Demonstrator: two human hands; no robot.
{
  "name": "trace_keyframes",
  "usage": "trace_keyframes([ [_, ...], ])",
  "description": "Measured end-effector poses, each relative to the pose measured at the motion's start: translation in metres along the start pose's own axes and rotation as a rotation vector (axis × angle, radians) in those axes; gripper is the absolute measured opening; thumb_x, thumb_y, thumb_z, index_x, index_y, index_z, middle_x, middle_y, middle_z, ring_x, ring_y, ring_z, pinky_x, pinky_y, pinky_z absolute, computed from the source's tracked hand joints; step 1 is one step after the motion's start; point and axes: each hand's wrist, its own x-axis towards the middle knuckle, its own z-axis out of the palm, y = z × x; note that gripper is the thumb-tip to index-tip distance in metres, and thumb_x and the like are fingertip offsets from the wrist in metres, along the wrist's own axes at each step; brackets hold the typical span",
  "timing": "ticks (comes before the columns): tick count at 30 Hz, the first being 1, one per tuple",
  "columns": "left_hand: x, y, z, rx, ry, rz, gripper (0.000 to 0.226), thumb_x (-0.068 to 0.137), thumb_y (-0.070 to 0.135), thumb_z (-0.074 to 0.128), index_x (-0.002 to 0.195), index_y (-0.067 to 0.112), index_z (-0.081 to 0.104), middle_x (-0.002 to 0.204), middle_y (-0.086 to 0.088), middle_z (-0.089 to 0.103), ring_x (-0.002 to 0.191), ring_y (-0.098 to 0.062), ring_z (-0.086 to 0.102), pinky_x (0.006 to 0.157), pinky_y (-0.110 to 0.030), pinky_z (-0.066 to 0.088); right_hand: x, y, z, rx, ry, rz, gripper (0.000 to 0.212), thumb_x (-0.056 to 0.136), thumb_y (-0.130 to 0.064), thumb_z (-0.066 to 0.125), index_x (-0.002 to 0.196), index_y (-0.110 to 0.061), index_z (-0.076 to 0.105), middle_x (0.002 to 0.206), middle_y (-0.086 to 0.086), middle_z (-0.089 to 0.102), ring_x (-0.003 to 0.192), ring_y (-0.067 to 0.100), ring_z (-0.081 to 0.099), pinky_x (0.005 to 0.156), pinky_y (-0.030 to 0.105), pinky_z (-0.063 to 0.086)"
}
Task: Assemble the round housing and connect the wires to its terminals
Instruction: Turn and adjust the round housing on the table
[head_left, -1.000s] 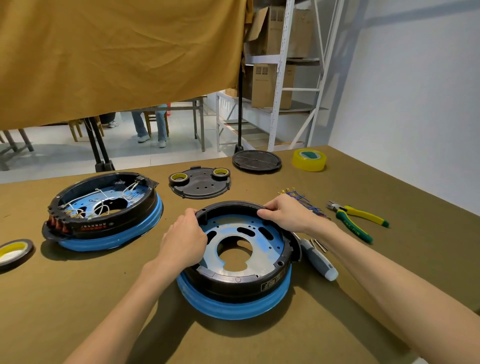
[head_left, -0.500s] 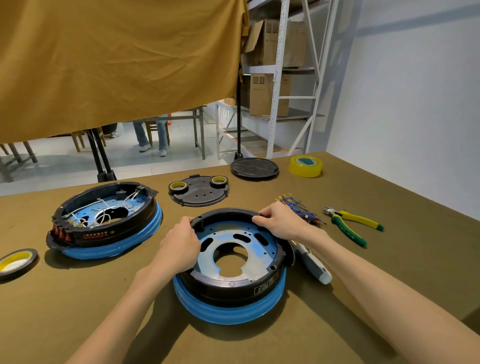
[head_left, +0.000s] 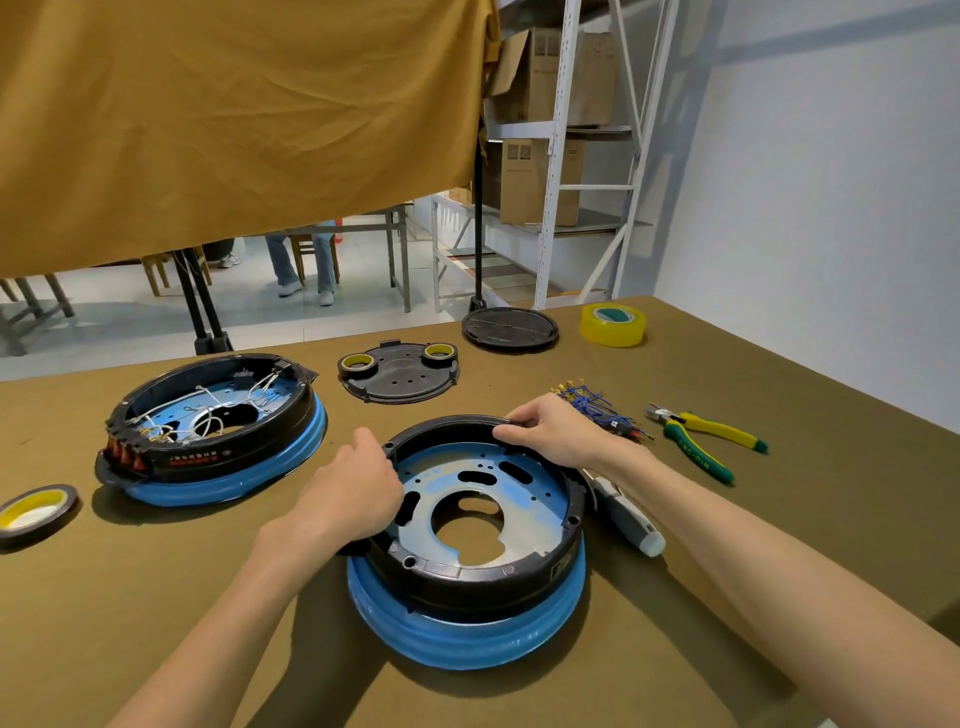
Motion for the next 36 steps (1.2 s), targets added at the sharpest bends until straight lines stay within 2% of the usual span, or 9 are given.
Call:
trace_keyframes([
  [3, 0.003, -0.003, -0.01, 0.041, -0.058, 0.017, 0.019, 0.109, 0.027, 0.036, 0.098, 0.011, 0.038, 0.081, -0.006, 0.051, 0.065, -0.018, 0.047, 0.054, -0.031, 0.035, 0.0, -0.001, 0.0, -0.004, 0.025, -0.042, 0.02, 0.099, -0.04, 0.065, 0.097, -0.027, 0.08, 0.079, -0.01, 0.077, 0.07, 0.002, 0.07, 0.058, 0.017, 0.051],
  [7, 0.004, -0.004, -0.012, 0.065, -0.076, 0.008, 0.022, 0.109, 0.022, 0.036, 0.09, 0.012, 0.031, 0.072, -0.003, 0.043, 0.056, -0.014, 0.037, 0.05, -0.027, 0.03, 0.001, -0.006, -0.003, -0.054, 0.008, -0.055, 0.024, 0.099, -0.038, 0.065, 0.104, -0.021, 0.081, 0.081, -0.003, 0.078, 0.069, 0.006, 0.069, 0.061, 0.024, 0.055],
  [11, 0.004, -0.004, -0.014, 0.028, -0.126, -0.004, 0.021, 0.109, 0.027, 0.036, 0.09, 0.017, 0.034, 0.078, -0.004, 0.05, 0.062, -0.015, 0.044, 0.051, -0.028, 0.034, -0.003, -0.006, -0.003, -0.036, 0.004, -0.038, 0.025, 0.1, -0.036, 0.064, 0.105, -0.018, 0.081, 0.083, -0.004, 0.078, 0.075, 0.009, 0.073, 0.065, 0.027, 0.059],
  [16, 0.005, -0.004, -0.018, 0.018, -0.161, -0.018, 0.017, 0.109, 0.027, 0.037, 0.106, 0.01, 0.039, 0.085, -0.007, 0.052, 0.069, -0.017, 0.047, 0.055, -0.029, 0.038, -0.009, -0.007, 0.004, -0.008, 0.045, -0.024, 0.024, 0.101, -0.037, 0.063, 0.106, -0.021, 0.08, 0.087, -0.003, 0.079, 0.079, 0.013, 0.074, 0.074, 0.037, 0.064],
  [19, 0.003, -0.004, -0.019, 0.009, -0.161, -0.018, 0.017, 0.108, 0.027, 0.038, 0.105, 0.011, 0.04, 0.084, -0.006, 0.051, 0.069, -0.016, 0.047, 0.055, -0.028, 0.038, -0.014, -0.011, 0.005, -0.032, 0.073, -0.011, 0.027, 0.099, -0.04, 0.065, 0.111, -0.02, 0.079, 0.095, -0.004, 0.078, 0.084, 0.013, 0.074, 0.074, 0.033, 0.064],
  [22, 0.002, -0.005, -0.02, 0.0, -0.182, -0.018, 0.019, 0.107, 0.029, 0.04, 0.11, 0.01, 0.041, 0.087, -0.006, 0.052, 0.072, -0.017, 0.048, 0.058, -0.029, 0.039, -0.02, -0.01, 0.002, -0.144, 0.139, 0.057, 0.041, 0.096, -0.046, 0.067, 0.123, -0.016, 0.071, 0.109, 0.001, 0.075, 0.092, 0.011, 0.069, 0.069, 0.018, 0.054],
  [27, 0.003, -0.008, -0.02, 0.019, -0.187, 0.003, 0.019, 0.108, 0.029, 0.039, 0.11, 0.011, 0.043, 0.089, -0.005, 0.054, 0.072, -0.017, 0.048, 0.058, -0.03, 0.038, -0.029, -0.009, 0.013, -0.282, 0.155, 0.145, 0.018, 0.099, -0.022, 0.062, 0.105, -0.014, 0.077, 0.078, 0.008, 0.074, 0.062, 0.019, 0.065, 0.05, 0.026, 0.045],
  [31, 0.004, -0.016, -0.026, 0.012, -0.259, 0.016, 0.028, 0.107, 0.036, 0.042, 0.116, 0.012, 0.052, 0.106, -0.007, 0.062, 0.094, -0.025, 0.061, 0.075, -0.034, 0.049, -0.025, -0.015, 0.017, -0.302, 0.182, 0.156, 0.024, 0.095, -0.007, 0.061, 0.111, -0.015, 0.079, 0.084, 0.007, 0.075, 0.072, 0.022, 0.07, 0.061, 0.036, 0.058],
  [36, 0.001, -0.025, -0.036, -0.1, -0.393, 0.027, 0.016, 0.104, 0.032, 0.048, 0.101, 0.016, 0.049, 0.097, -0.007, 0.05, 0.085, -0.021, 0.053, 0.075, -0.034, 0.048, -0.016, -0.022, 0.017, -0.294, 0.149, 0.123, 0.035, 0.093, 0.0, 0.06, 0.118, -0.018, 0.078, 0.096, 0.007, 0.074, 0.082, 0.021, 0.069, 0.061, 0.032, 0.058],
])
